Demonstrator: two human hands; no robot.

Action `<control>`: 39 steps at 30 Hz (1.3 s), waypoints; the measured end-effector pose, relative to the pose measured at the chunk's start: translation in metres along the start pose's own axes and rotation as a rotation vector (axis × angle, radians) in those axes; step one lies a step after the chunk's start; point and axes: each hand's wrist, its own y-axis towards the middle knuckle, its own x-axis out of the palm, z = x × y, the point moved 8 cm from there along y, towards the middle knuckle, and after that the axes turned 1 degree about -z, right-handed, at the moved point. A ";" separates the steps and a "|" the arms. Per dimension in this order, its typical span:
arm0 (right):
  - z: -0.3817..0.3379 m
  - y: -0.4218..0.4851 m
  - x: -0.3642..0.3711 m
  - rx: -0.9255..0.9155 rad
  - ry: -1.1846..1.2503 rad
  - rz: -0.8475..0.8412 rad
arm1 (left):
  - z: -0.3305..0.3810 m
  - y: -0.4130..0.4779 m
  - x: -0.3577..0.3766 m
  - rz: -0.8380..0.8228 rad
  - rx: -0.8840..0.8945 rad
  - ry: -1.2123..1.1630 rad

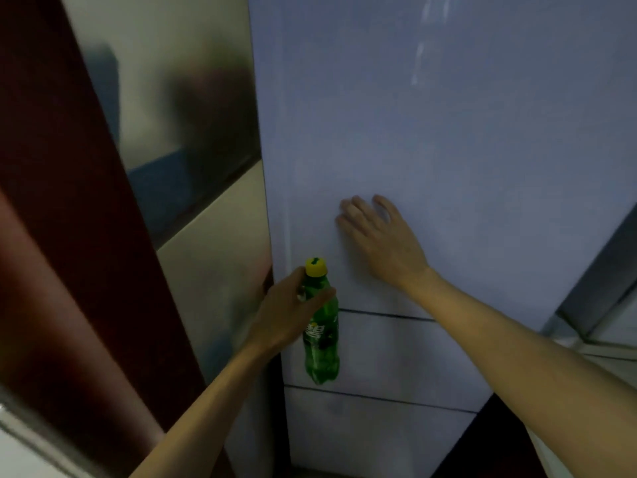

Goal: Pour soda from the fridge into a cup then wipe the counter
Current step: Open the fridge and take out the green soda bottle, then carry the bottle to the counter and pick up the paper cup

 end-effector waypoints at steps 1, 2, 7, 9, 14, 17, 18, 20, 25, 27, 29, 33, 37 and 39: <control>0.003 -0.001 0.004 -0.012 0.000 0.028 | -0.001 0.008 0.008 -0.029 0.005 -0.017; 0.005 -0.002 0.008 -0.028 -0.001 0.060 | -0.003 0.017 0.015 -0.055 0.013 -0.034; 0.013 -0.011 0.018 -0.104 -0.018 0.152 | -0.012 0.048 0.061 -0.200 0.064 -0.046; 0.013 -0.013 0.017 -0.115 -0.009 0.169 | -0.009 0.054 0.084 -0.257 0.084 -0.002; 0.029 -0.031 0.020 -0.161 -0.005 0.120 | -0.005 0.058 0.139 -0.390 0.079 -0.135; 0.060 -0.064 0.015 -0.108 0.062 0.093 | 0.000 0.057 0.171 -0.457 0.083 -0.178; 0.073 -0.080 0.012 -0.061 0.076 0.086 | 0.003 0.057 0.185 -0.483 0.092 -0.180; 0.101 -0.119 0.005 0.041 0.097 0.049 | 0.011 0.057 0.215 -0.540 0.120 -0.168; 0.164 -0.260 0.008 0.346 0.120 -0.269 | 0.046 0.039 0.293 -0.677 0.203 -0.144; 0.188 -0.332 0.018 0.525 0.145 -0.429 | 0.067 0.028 0.324 -0.720 0.235 -0.167; 0.211 -0.407 0.023 0.737 0.196 -0.521 | 0.089 0.017 0.354 -0.755 0.274 -0.167; 0.243 -0.545 0.017 1.216 0.242 -0.607 | 0.120 -0.001 0.422 -0.822 0.286 -0.159; 0.238 -0.639 0.026 1.535 0.307 -0.835 | 0.155 -0.020 0.482 -0.889 0.353 -0.116; 0.232 -0.662 0.036 1.599 0.356 -0.891 | 0.171 -0.027 0.509 -0.924 0.386 -0.099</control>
